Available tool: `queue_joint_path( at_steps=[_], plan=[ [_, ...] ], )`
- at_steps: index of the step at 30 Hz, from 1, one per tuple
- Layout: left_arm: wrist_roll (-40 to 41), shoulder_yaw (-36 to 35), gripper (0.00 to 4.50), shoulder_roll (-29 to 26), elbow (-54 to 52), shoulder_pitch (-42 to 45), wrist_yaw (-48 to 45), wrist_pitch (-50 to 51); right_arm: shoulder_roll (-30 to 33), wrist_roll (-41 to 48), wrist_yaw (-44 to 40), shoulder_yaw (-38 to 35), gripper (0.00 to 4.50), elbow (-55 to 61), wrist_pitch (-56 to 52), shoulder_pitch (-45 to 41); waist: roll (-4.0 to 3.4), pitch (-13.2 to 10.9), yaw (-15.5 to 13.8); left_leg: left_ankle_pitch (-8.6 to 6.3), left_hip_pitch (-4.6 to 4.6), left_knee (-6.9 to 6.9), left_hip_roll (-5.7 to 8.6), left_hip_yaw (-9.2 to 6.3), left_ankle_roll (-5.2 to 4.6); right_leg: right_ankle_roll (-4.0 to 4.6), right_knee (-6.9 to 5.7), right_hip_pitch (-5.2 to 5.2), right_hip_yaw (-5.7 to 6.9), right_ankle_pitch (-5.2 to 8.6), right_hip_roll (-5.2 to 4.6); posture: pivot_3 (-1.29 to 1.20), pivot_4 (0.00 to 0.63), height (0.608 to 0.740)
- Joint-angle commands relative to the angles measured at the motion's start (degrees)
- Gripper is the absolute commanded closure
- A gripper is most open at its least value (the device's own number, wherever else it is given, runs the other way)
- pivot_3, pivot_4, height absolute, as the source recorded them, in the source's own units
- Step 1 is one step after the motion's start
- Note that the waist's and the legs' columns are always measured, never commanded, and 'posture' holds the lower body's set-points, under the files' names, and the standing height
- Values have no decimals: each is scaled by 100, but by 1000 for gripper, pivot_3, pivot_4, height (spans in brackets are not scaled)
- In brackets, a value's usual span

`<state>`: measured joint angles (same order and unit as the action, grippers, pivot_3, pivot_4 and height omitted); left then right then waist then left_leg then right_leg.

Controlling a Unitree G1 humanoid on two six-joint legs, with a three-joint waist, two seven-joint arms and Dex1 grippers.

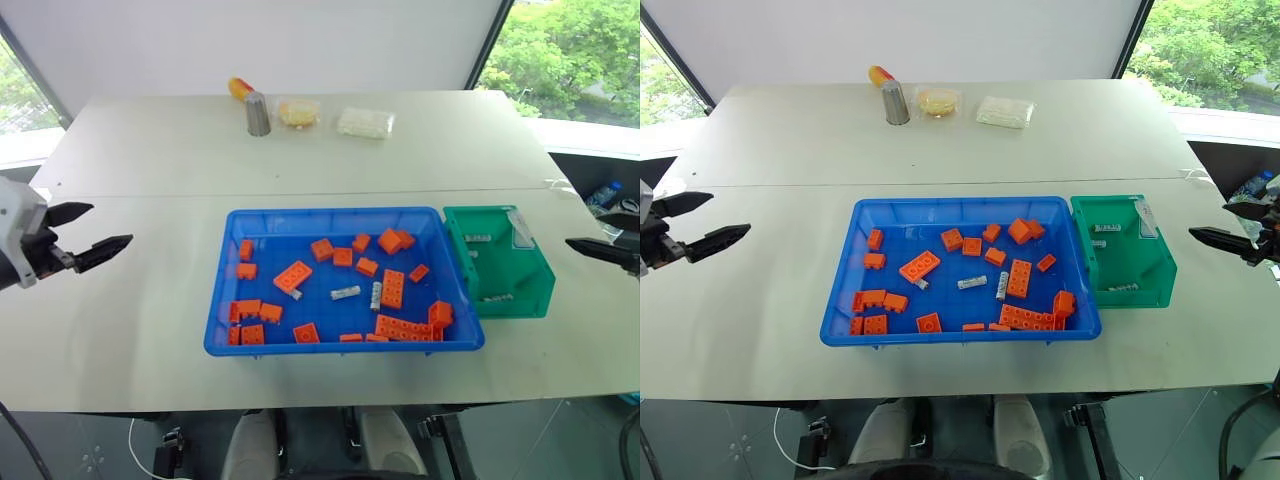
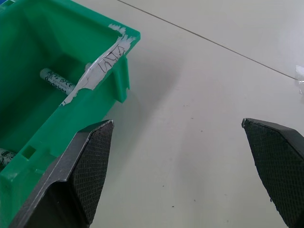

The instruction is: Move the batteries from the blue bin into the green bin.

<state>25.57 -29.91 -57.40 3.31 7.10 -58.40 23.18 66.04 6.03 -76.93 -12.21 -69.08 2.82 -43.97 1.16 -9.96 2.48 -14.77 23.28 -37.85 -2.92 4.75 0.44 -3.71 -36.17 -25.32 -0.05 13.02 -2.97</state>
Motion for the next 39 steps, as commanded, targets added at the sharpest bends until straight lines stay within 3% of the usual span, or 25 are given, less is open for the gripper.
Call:
queue_joint_path(
  at_steps=[1, 12, 27, 32, 39],
  plan=[
    [-71, -118, 39, -82, -32, 133, 184, -148, 85, 112, 31, -151, 40, -18, 26, -104, 0, 0, -1, 0, 0, 0, 0, 0, 0, 0, 0, 0, 0, 0, 0, 0, 150, 740],
    [63, -106, 39, -63, -2, 268, 277, 161, 65, 71, 184, -110, 40, -77, -81, -88, 0, 0, 1, 0, 0, -3, 0, 0, 0, -1, -3, 2, -1, -1, 0, 0, 150, 740],
    [457, 109, 39, 14, -1026, -7, 69, 597, 15, -49, 404, 37, 40, -32, -66, -746, -1, 1, 3, 0, 0, -8, 1, 1, 0, -1, -4, 2, -4, -1, 0, 0, 150, 740],
    [847, 268, 39, -106, -1757, -164, -323, 958, -421, -3, -511, 378, 40, 506, -345, -1535, -4, -1, 36, 0, -1, -9, -1, 0, 0, -2, -5, 2, -6, -1, 4, 0, 150, 740],
    [1145, 568, 39, -148, -2460, -180, -449, 1234, -1712, 329, -1557, 1242, 40, 2078, -993, -2128, -14, -2, 5, 0, -4, -8, -4, -10, 0, -21, -25, -2, -7, -12, 15, 0, 150, 740]
  ],
)
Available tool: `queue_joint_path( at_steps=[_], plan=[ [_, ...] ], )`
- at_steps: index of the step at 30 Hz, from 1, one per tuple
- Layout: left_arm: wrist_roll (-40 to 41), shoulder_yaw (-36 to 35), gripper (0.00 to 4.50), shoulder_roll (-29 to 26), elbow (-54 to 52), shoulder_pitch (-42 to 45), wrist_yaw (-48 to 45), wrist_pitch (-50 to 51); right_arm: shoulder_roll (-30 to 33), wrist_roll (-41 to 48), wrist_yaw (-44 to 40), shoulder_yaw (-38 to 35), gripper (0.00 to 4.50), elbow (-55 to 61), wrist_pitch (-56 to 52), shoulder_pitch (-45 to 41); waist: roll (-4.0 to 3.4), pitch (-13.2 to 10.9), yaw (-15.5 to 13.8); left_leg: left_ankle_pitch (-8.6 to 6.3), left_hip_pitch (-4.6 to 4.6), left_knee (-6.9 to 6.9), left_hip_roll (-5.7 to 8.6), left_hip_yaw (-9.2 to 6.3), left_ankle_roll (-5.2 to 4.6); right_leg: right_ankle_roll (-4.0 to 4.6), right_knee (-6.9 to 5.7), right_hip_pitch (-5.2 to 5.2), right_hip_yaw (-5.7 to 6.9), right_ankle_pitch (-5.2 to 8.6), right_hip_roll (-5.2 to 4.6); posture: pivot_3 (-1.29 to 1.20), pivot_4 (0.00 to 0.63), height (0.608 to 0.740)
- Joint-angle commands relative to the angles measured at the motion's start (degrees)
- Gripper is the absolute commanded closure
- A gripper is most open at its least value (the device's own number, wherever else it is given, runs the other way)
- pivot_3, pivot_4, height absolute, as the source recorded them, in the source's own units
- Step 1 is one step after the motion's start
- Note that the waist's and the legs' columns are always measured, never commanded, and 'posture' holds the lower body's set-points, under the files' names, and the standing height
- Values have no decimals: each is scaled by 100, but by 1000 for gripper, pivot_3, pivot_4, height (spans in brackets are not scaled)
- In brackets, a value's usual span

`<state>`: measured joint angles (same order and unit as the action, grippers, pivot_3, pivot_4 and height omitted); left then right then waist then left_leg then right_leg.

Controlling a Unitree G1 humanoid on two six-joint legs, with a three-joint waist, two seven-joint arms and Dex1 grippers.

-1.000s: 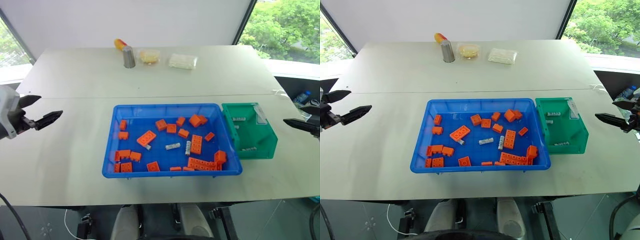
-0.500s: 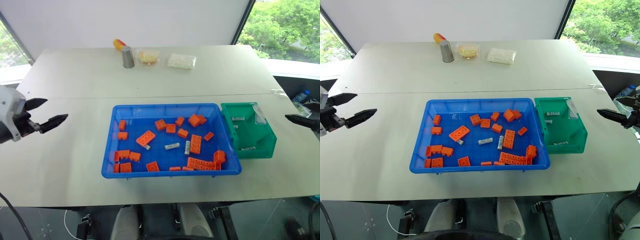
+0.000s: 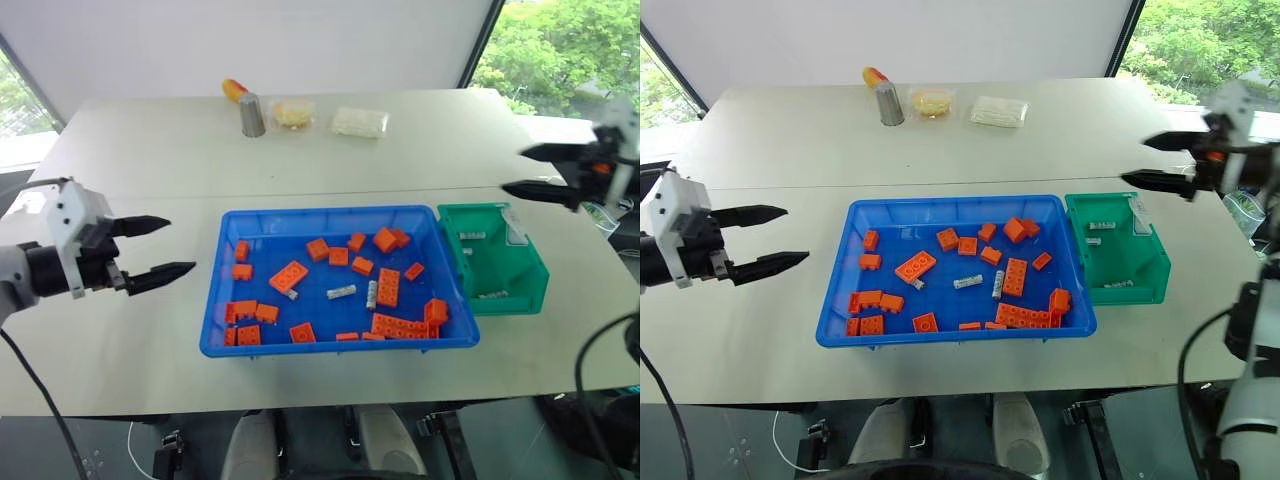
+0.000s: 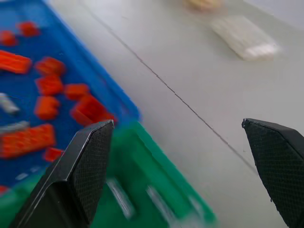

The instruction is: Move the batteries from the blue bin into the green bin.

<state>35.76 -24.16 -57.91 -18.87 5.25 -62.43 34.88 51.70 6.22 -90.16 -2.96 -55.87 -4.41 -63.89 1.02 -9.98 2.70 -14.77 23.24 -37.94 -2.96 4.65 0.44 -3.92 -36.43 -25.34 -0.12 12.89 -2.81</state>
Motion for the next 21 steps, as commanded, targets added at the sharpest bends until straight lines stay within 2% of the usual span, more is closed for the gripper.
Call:
queue_joint_path(
  at_steps=[1, 5, 8, 15, 21],
  plan=[
    [142, 15, 39, -100, -269, 6, -48, 84, -401, 393, -234, 442, 40, 968, -387, -138, 0, 0, -25, 0, 1, 0, 0, -2, 0, 0, -3, 0, 2, 0, 0, 0, 150, 740],
    [45, 107, 39, -157, -331, -257, -205, 19, -1426, 675, -234, 1283, 40, 2126, -737, -257, 0, 0, -32, 0, 4, -1, 0, -4, 0, 0, -7, -4, 5, 0, -1, 0, 150, 740],
    [-28, 148, 39, -167, -311, -361, -232, -44, -1965, 595, -234, 1778, 40, 2260, -620, -413, -1, -1, -37, 0, 7, -2, 0, -4, 0, 0, -17, -10, 5, 0, -1, 0, 150, 740],
    [106, 285, 39, -29, -626, -323, -50, 76, -3214, -203, -234, 2967, 40, 955, 642, -1040, 0, 0, -62, 0, 9, -12, 2, -6, 1, 2, -24, -10, 10, 0, -5, 0, 150, 740],
    [150, 359, 39, 104, -891, -351, 153, 161, -4071, -861, -168, 3221, 40, -366, 1662, -1458, 0, 0, -33, 1, 9, -12, 2, -10, 1, 2, -32, -12, 12, 0, -4, 0, 150, 740]
  ],
)
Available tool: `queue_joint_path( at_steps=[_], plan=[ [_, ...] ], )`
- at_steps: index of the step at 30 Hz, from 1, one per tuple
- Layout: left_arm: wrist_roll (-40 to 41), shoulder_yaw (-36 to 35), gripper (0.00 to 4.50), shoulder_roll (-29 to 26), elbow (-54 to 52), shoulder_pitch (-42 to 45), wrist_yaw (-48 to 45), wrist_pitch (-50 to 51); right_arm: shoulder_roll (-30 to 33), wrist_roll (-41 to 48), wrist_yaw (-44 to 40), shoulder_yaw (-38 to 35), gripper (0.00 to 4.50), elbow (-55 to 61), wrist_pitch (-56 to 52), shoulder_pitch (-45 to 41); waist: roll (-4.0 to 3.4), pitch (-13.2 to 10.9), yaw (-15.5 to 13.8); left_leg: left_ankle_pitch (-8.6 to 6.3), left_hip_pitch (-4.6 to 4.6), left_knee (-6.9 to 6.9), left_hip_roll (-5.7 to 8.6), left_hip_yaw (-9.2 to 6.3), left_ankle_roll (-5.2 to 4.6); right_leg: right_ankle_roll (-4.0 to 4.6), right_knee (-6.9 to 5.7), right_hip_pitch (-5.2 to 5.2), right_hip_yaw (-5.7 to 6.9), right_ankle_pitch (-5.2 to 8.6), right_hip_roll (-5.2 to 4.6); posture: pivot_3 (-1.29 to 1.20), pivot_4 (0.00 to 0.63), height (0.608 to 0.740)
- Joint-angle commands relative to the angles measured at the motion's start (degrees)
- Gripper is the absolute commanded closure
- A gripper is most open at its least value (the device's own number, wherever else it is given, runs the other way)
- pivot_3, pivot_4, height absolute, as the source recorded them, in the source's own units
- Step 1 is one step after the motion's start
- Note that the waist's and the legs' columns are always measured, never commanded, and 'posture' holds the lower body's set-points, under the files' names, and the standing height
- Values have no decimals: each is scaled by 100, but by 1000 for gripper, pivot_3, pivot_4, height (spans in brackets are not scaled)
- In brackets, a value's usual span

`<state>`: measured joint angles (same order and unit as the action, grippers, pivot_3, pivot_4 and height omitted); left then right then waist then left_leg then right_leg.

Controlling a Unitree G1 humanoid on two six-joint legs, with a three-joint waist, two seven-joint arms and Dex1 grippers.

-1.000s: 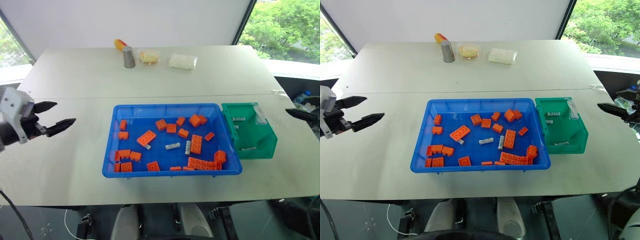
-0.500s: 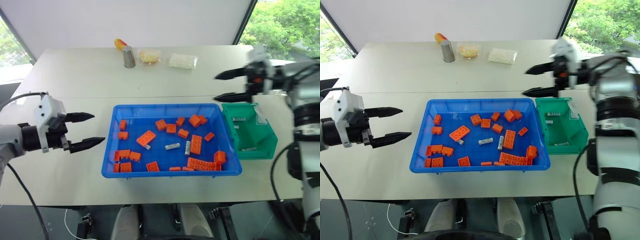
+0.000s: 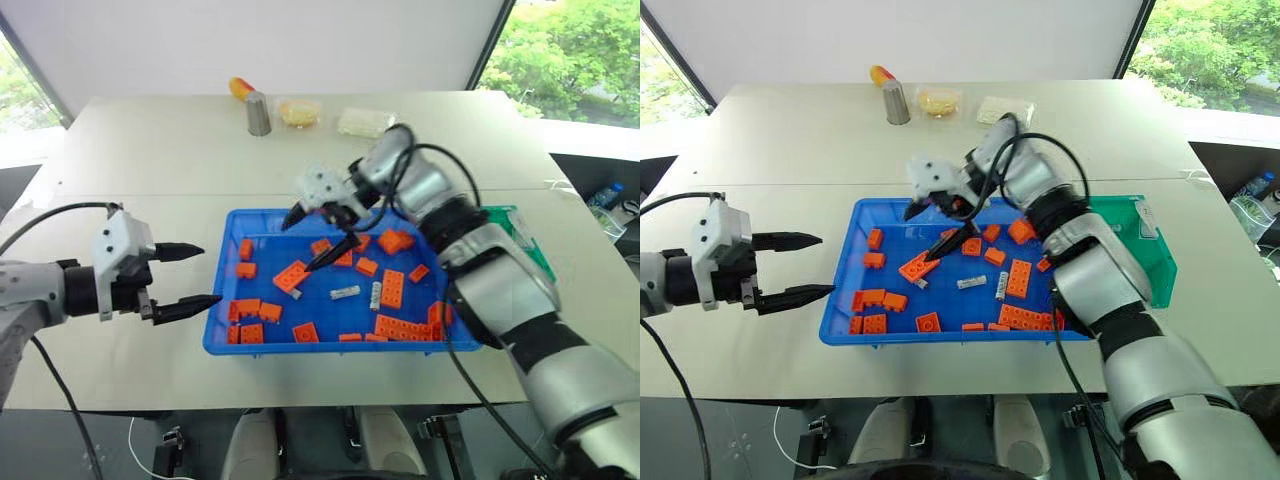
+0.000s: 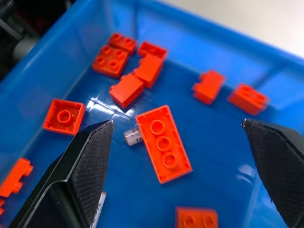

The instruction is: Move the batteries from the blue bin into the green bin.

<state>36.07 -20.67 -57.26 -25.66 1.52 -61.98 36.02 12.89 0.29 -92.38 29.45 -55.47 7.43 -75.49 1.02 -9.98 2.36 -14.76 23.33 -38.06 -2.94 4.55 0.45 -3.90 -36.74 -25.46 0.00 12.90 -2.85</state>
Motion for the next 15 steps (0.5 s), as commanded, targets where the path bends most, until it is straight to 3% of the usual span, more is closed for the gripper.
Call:
queue_joint_path(
  at_steps=[1, 15],
  plan=[
    [143, 2, 39, 56, -270, 6, 145, 68, -298, -395, 139, -12, 40, -601, 642, -344, 0, 0, 5, 0, 0, 0, 0, -1, 0, 0, -1, 0, 0, 0, 0, 0, 150, 740],
    [386, -273, 39, 53, -655, -326, 374, 261, -716, -1711, 1405, 52, 40, -1739, 2062, -232, 1, 0, 22, 1, -6, 0, 0, -4, 2, 29, -24, -5, 0, 17, -2, 0, 150, 740]
  ],
)
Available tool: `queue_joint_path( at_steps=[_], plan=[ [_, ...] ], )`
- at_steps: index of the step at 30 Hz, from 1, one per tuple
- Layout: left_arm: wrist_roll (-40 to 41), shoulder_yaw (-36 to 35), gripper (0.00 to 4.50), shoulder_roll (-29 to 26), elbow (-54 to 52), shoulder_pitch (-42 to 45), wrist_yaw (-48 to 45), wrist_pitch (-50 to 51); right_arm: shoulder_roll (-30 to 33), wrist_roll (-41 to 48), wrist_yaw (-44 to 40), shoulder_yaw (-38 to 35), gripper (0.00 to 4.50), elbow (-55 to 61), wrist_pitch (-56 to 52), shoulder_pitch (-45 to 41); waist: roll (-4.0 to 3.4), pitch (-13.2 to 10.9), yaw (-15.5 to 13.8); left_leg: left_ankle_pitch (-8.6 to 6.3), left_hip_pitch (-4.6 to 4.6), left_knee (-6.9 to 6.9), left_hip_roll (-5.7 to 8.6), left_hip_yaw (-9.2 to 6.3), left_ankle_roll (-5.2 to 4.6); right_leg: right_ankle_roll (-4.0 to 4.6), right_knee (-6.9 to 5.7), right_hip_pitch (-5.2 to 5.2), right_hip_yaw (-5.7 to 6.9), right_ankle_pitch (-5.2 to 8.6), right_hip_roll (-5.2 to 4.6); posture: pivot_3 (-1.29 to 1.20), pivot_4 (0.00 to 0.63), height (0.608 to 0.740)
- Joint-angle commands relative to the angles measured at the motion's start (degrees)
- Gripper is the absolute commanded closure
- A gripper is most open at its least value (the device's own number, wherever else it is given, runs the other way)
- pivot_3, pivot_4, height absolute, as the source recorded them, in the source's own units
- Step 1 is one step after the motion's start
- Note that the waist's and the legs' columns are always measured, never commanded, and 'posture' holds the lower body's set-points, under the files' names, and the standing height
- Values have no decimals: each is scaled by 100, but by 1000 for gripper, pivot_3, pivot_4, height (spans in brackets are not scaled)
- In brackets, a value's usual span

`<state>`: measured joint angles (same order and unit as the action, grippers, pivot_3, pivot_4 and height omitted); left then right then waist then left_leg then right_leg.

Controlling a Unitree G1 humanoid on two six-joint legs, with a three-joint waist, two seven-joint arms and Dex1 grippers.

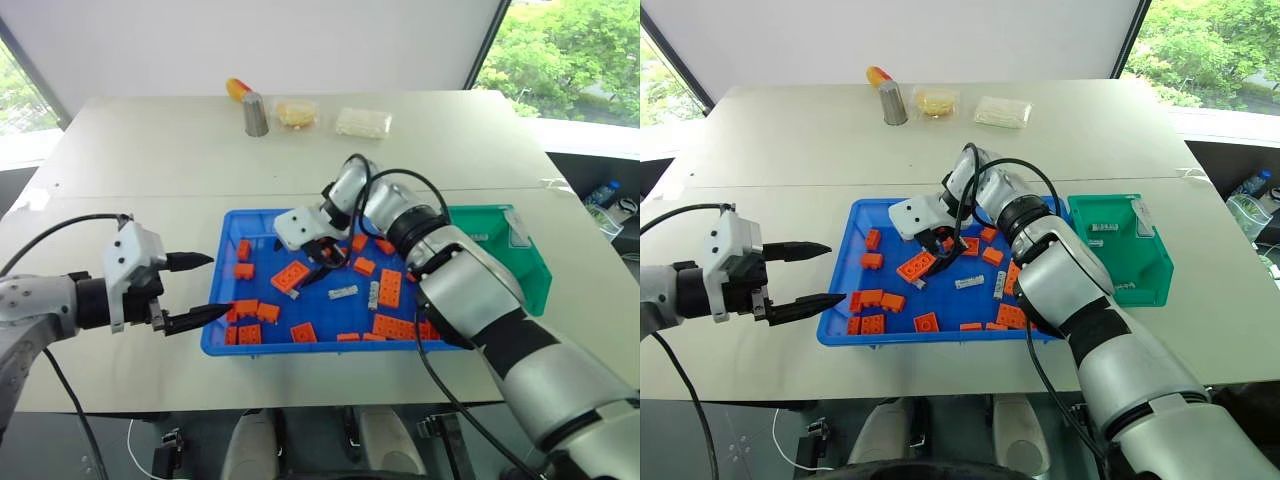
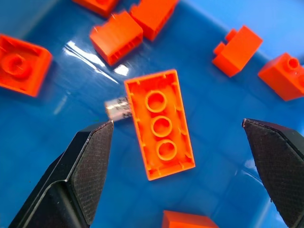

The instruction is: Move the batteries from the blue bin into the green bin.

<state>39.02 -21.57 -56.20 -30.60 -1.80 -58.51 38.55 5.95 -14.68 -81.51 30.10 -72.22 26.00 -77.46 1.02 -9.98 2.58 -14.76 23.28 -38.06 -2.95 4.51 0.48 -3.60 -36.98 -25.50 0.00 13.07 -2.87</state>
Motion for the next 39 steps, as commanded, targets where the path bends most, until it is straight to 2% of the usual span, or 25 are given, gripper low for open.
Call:
queue_joint_path(
  at_steps=[1, 8, 11, 15, 23, 29, 32, 35, 38, 39],
  plan=[
    [93, -172, 39, -63, -154, 24, 36, 5, -17, -315, 423, 13, 40, -101, 273, -18, 0, 0, 0, 0, 0, 0, 0, 0, 0, 1, -2, 0, 0, 0, 0, 0, 150, 740],
    [65, -82, 39, -99, -67, 174, 42, -30, -96, -560, 497, -78, 40, -227, 402, 60, 0, 0, 0, 1, -1, 0, 0, -1, 2, 2, -4, -1, 0, 1, 0, 0, 150, 740],
    [37, -51, 0, -107, -30, 236, 33, -45, -141, -541, 424, -156, 941, -235, 376, 81, 0, 0, 1, 1, -2, 0, 0, -1, 2, 2, -5, 0, 0, 1, 1, 0, 150, 740],
    [16, -35, 0, -105, 27, 323, 40, -52, -174, -524, 323, -233, 2899, -210, 364, 100, 0, 0, 1, 1, -2, 0, 0, -2, 2, 2, -5, 0, 0, 1, 2, 0, 150, 740],
    [-35, 0, 0, -58, 50, 336, 67, -99, -204, -456, 467, -434, 2899, -187, 236, -44, 0, 0, 1, 1, -3, 0, 0, -2, 2, 2, -5, 1, 0, 1, 2, 0, 150, 740],
    [-68, 31, 0, -21, 61, 327, 105, -146, -712, -131, 444, -811, 2899, 36, -94, -176, 0, 0, 21, 1, -3, 3, -3, -4, 2, 3, -6, -1, 0, 2, 4, 0, 150, 740],
    [-83, 80, 0, 2, 75, 369, 154, -169, -913, -224, 573, -746, 2899, 152, -157, -81, 0, 0, 12, 1, -4, 6, -4, -7, 2, 7, -8, -2, 3, 4, 6, 0, 150, 740],
    [-97, 133, 0, 24, 48, 447, 199, -170, -1014, -364, 1089, -687, 1882, 238, -464, 14, 2, 1, -19, 2, -2, 6, -3, -8, 4, 9, -8, -1, 5, 5, 1, 0, 150, 740],
    [81, 116, 0, 88, -86, 531, 305, -38, -1017, -211, 1328, -845, 430, 521, -888, 102, 9, 3, -16, 4, 0, 5, 1, -8, 9, 10, -6, 0, 7, 6, -10, 0, 150, 740],
    [115, 111, 0, 104, -133, 519, 320, -16, -1005, 51, 1094, -1020, 430, 812, -1316, 150, 11, 3, -6, 4, 0, 4, 1, -8, 10, 10, -6, 0, 6, 6, -11, 0, 150, 740]
  ],
)
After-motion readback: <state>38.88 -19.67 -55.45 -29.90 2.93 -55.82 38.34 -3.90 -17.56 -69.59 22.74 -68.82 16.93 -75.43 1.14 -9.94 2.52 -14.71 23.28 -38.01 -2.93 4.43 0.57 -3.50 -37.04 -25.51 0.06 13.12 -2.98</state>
